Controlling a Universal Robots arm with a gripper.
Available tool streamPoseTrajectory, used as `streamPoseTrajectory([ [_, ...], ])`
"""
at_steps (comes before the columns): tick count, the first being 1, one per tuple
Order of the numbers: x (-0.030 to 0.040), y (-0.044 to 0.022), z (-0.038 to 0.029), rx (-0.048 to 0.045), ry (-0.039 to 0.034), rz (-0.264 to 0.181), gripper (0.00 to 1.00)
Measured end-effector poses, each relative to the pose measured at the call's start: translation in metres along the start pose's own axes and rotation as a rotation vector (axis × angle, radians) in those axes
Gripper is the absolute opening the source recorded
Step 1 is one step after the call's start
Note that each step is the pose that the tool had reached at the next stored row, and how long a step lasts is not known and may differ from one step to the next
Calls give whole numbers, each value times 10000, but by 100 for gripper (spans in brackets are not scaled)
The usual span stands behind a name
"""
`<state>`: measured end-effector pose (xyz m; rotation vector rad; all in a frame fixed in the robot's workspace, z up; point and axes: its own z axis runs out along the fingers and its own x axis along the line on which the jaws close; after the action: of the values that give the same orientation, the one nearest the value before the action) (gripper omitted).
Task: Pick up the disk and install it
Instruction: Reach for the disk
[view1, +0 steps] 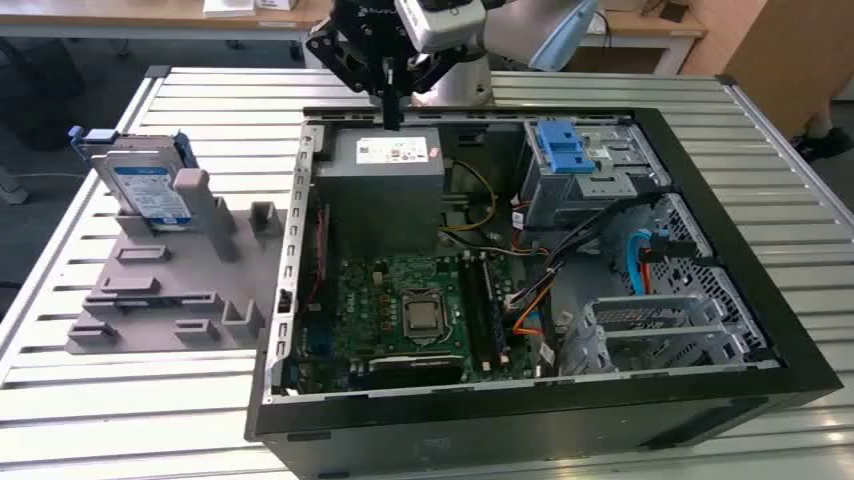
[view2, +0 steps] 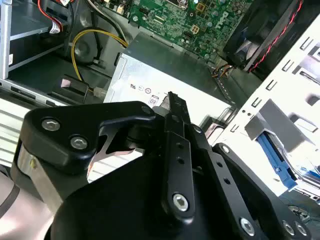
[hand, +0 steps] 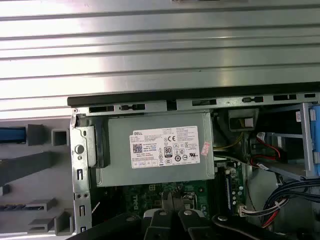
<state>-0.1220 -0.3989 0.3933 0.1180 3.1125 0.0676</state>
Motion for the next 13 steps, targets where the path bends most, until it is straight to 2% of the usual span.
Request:
streamPoseTrajectory([
  [13, 30, -2, -1, 0, 0, 0, 11],
])
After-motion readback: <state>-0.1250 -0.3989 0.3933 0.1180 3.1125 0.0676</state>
